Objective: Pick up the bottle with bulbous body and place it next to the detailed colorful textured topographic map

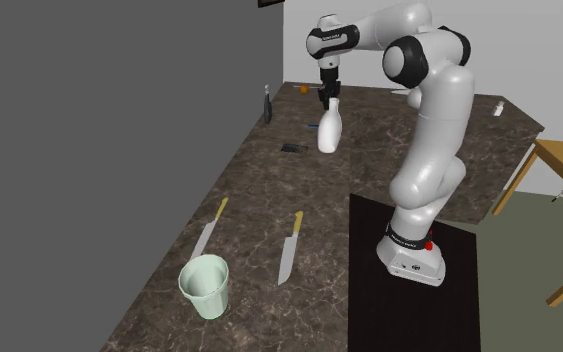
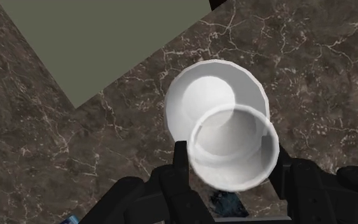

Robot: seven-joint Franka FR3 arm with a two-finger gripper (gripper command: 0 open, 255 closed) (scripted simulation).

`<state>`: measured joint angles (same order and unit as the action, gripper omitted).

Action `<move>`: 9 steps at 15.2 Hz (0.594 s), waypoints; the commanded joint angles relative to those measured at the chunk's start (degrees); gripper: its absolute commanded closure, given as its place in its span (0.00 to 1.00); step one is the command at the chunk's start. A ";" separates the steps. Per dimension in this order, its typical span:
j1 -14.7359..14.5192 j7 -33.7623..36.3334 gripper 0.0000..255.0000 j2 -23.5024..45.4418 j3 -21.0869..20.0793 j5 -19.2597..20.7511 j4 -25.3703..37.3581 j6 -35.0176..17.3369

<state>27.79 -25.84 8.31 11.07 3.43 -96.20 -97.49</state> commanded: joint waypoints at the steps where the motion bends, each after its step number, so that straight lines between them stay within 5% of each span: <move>1: 1.47 -2.60 1.00 2.17 1.02 -0.29 2.81 0.45; 6: 5.67 -9.03 1.00 8.20 3.26 -1.48 10.77 2.02; 9: 6.04 -9.44 1.00 8.76 3.37 -1.59 10.00 0.66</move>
<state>33.64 -34.98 16.92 14.36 1.87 -85.93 -96.33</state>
